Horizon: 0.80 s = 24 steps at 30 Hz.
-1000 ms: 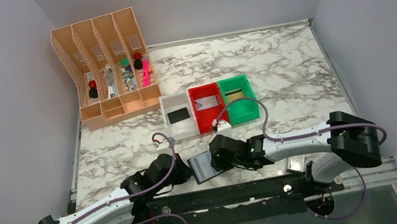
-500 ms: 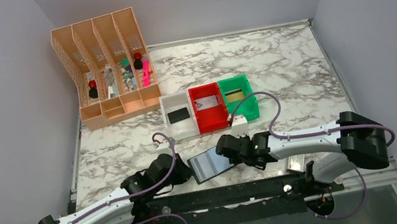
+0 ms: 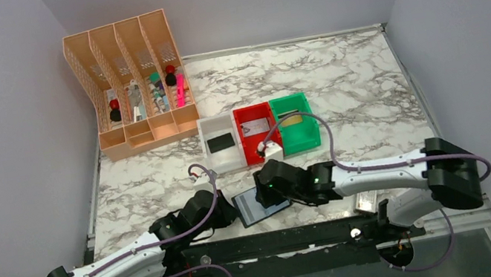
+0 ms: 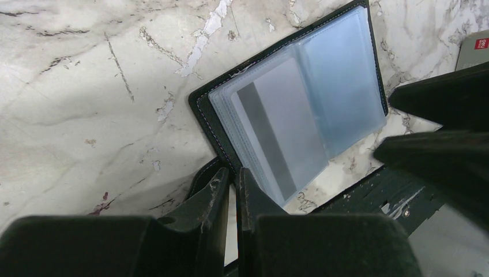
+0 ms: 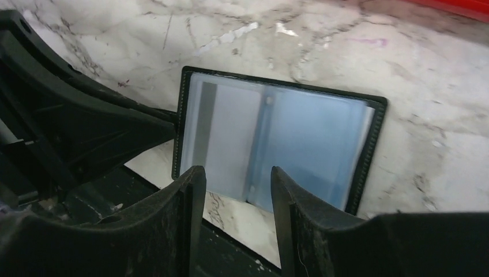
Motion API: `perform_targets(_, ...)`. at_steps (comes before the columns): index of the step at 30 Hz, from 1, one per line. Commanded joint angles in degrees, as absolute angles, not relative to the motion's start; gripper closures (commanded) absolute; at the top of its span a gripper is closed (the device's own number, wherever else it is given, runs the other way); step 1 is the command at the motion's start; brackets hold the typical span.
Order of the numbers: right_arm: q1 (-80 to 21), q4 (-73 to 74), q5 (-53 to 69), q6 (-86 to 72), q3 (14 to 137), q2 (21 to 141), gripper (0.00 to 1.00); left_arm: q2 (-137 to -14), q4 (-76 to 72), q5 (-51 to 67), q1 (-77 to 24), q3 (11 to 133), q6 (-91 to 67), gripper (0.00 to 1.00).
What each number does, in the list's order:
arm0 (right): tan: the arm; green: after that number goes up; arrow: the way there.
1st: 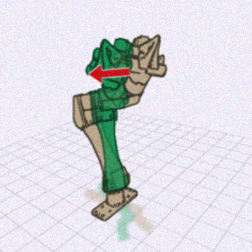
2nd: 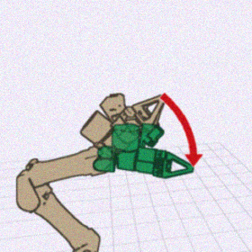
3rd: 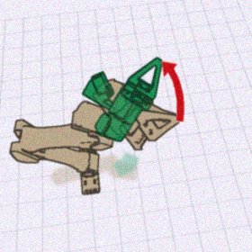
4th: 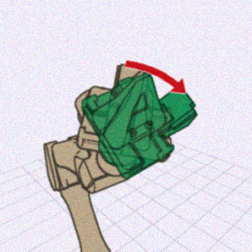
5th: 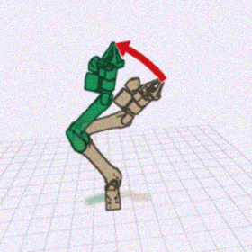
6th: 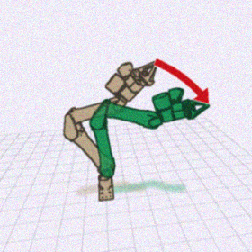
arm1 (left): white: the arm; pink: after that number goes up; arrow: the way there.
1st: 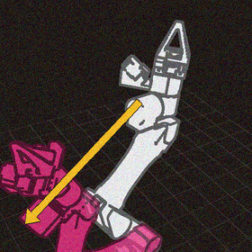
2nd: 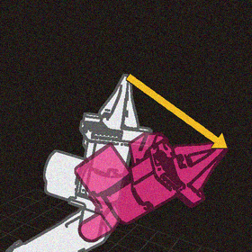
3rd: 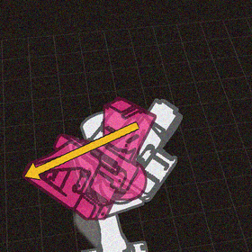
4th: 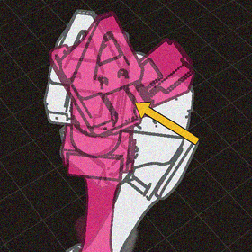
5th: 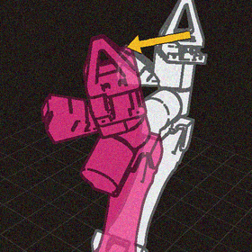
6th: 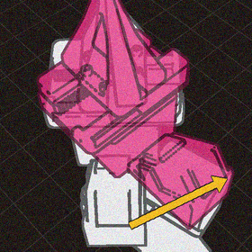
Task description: Take the credit cards out of the card holder
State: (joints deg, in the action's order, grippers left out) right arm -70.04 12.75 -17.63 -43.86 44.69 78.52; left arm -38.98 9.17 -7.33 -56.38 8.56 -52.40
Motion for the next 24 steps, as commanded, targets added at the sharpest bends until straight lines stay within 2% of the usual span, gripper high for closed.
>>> perform_targets(1,-72.9,9.4,-14.1,-39.8,50.2,87.3,0.49,-38.5,8.9,-7.3,-56.7,9.4,-51.6,0.86)
perform_targets(9,-75.7,13.3,-18.6,-37.7,56.0,96.3,0.39,-38.6,8.5,-7.5,-56.7,9.2,-51.4,0.86)
perform_targets(16,-77.1,19.0,-22.1,-38.2,58.6,103.1,0.39,-39.1,7.9,-7.5,-56.7,9.0,-51.1,0.86)
perform_targets(19,-77.4,22.8,-25.1,-40.7,59.4,105.5,0.44,-39.5,7.6,-7.4,-56.7,9.1,-51.0,0.86)
perform_targets(24,-77.4,22.5,-26.1,-42.7,57.5,104.7,0.59,-39.9,7.3,-7.3,-56.7,8.9,-50.9,0.85)
